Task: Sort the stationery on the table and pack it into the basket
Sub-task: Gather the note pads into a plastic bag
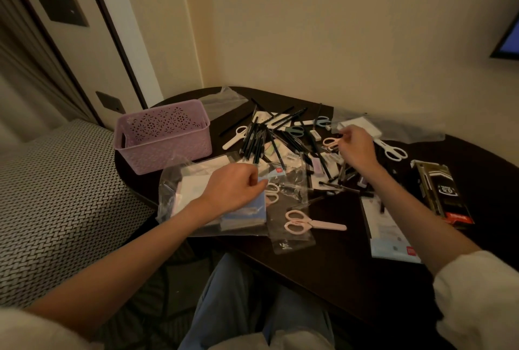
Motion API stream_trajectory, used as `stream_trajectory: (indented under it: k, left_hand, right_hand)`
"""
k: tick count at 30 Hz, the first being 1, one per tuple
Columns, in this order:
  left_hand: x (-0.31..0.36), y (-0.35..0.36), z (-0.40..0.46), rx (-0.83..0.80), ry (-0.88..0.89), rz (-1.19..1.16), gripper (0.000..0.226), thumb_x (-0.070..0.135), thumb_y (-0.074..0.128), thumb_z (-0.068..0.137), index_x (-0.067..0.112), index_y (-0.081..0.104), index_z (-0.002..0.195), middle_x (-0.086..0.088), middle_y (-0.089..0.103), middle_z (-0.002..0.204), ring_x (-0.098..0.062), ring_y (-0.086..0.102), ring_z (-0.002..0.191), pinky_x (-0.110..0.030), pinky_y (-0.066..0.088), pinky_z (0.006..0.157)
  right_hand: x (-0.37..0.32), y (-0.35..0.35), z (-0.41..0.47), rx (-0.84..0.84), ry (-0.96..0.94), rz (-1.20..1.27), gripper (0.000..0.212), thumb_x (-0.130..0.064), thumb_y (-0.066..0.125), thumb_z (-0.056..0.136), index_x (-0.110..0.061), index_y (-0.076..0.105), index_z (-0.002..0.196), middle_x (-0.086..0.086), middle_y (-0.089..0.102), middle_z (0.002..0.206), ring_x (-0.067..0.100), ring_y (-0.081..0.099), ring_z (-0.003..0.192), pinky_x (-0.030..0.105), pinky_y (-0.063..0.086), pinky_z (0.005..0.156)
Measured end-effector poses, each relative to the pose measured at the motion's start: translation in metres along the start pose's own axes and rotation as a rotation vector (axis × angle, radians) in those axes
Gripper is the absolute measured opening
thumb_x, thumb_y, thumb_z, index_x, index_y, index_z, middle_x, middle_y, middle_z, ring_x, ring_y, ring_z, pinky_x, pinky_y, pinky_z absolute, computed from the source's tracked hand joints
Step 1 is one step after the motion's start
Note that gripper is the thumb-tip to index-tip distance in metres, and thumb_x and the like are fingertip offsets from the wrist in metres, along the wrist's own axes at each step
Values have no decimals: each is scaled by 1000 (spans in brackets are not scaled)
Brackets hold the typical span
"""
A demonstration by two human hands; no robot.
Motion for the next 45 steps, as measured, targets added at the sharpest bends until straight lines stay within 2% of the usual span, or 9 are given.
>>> stream_trajectory:
  k: [7, 12, 21, 26, 30, 35, 38, 41, 45]
  left_hand:
    - [-4, 3, 27, -50, -15, -21, 37, 39, 56, 94, 24, 46, 62, 9, 45, 58, -5, 42, 54, -25, 29, 51]
    - [-10, 12, 33, -100, -55, -69, 37, 37, 58, 94, 24, 48, 60, 8, 46, 55, -5, 44, 52, -26, 30, 51]
    - [-14, 16, 39, -121, -77, -94, 32, 35, 60, 93, 16, 58, 66, 5, 51, 56, -5, 46, 52, -25, 34, 53]
    - [-18, 11, 43, -89, -118, -194, 25, 30, 62, 92, 20, 59, 70, 4, 57, 60, -9, 54, 55, -31, 45, 58]
    - [-27, 12, 41, -108, -226, -388, 19, 27, 58, 95, 15, 63, 80, 0, 63, 65, -7, 57, 53, -22, 46, 51]
    - [-24, 3, 32, -89, -413, -824, 42, 45, 47, 97, 8, 66, 95, -10, 72, 81, -19, 67, 64, -26, 52, 58]
    - [-14, 0, 25, -140, -471, -984, 52, 54, 44, 94, 7, 67, 98, -11, 74, 84, -22, 69, 67, -27, 54, 59]
    - [-6, -3, 19, -121, -473, -1125, 38, 41, 53, 95, 7, 67, 100, -9, 73, 84, -17, 70, 69, -27, 55, 56]
    - [-7, -1, 7, -93, -467, -1169, 23, 20, 59, 94, 0, 66, 101, -16, 70, 96, -15, 70, 77, -23, 57, 60]
  right_hand:
    - [73, 8, 70, -100, 184, -390, 70, -41, 66, 86, 4, 40, 134, 30, 38, 137, 44, 32, 129, 44, 31, 105]
    - [98, 18, 98, -234, 199, -456, 70, -58, 63, 82, -1, 51, 120, 28, 48, 130, 44, 43, 121, 49, 40, 101]
    - [102, 15, 114, -200, 200, -364, 83, -59, 76, 69, -6, 50, 127, 20, 55, 129, 39, 50, 119, 44, 45, 94]
    - [90, 6, 102, -6, 217, -237, 76, -57, 75, 68, -7, 54, 122, 19, 58, 124, 39, 51, 115, 46, 45, 92]
    - [33, -6, 69, 128, 67, 39, 78, -48, 77, 71, -9, 49, 133, 13, 53, 132, 31, 48, 121, 44, 43, 99]
    - [-58, 0, -14, -235, -277, 323, 68, -26, 83, 71, -18, 52, 131, 4, 48, 130, 20, 49, 116, 19, 46, 83]
    - [-91, 7, -63, -407, -475, 281, 72, -32, 85, 67, -23, 51, 131, 1, 47, 133, 19, 46, 119, 31, 45, 96]
    - [-109, 15, -97, -453, -610, 230, 79, -31, 86, 66, -20, 49, 134, 2, 44, 139, 18, 39, 126, 33, 34, 106]
    - [-111, 17, -119, -482, -556, 279, 93, -39, 85, 67, -22, 37, 145, -1, 36, 148, 13, 33, 135, 35, 33, 111]
Point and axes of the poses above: each hand's wrist, its own z-axis towards the middle knuckle, its own y-axis out of the palm, x = y × z, the point moved 7 cm from there along z, towards the middle knuckle
